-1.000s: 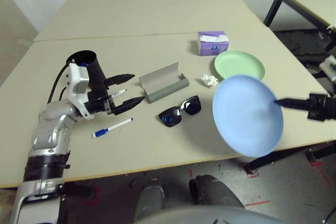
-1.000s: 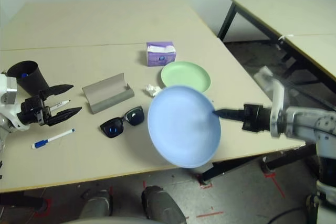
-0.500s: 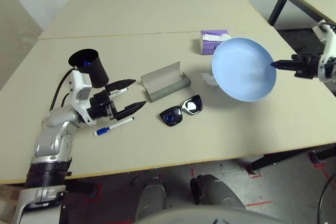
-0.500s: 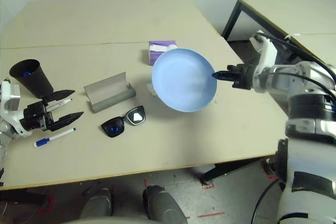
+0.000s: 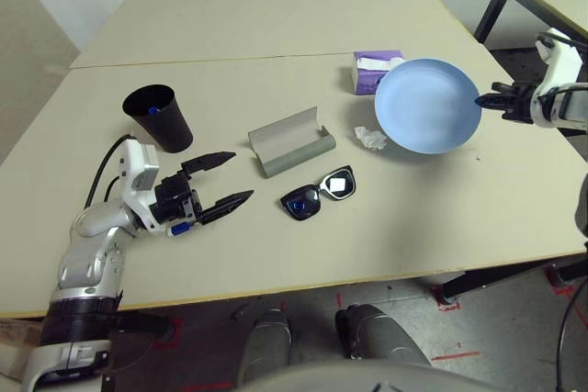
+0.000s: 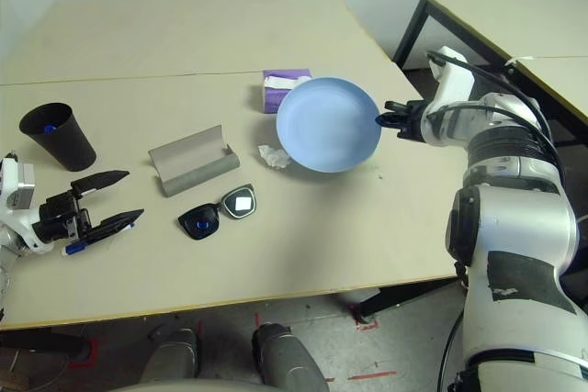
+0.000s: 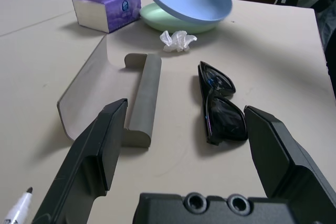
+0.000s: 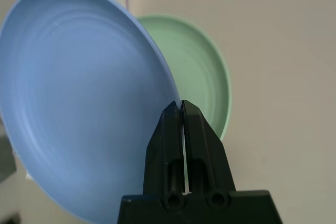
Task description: Organize and tidy the items on the table.
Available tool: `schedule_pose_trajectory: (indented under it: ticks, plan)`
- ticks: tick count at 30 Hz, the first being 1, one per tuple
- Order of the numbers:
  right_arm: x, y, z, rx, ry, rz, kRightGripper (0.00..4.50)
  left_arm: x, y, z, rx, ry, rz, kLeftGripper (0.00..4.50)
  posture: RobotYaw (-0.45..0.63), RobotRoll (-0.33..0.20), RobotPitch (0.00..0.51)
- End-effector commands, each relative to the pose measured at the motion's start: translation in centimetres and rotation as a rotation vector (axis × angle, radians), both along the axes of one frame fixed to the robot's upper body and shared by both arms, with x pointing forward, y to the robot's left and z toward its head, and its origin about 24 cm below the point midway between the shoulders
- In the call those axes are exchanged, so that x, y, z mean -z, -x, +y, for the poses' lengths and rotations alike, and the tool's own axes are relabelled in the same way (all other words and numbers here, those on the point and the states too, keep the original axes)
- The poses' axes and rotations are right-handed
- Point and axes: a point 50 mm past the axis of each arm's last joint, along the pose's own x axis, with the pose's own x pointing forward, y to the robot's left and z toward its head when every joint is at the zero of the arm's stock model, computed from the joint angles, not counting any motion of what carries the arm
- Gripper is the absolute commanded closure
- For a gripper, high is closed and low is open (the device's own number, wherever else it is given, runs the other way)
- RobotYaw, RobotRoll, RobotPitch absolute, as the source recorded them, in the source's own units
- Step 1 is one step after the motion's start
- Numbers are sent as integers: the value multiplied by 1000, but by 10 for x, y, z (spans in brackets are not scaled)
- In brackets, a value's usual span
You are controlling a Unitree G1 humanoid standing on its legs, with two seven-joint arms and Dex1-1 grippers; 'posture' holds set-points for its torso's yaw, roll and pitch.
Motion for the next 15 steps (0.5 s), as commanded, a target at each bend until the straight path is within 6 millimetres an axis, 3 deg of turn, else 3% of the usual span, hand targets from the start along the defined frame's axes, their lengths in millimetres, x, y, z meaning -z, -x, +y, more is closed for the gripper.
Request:
schedule_pose_trajectory:
  ticks: [1,15]
  plan:
    - [-6,-4,0,46,6,-49,4467,-1,3,-4,11,-17,-6,0,-50,0,123]
    - [5,-1,-4,62,7,-12,4467,1,6,-5,14,-33,-1,0,-47,0,132]
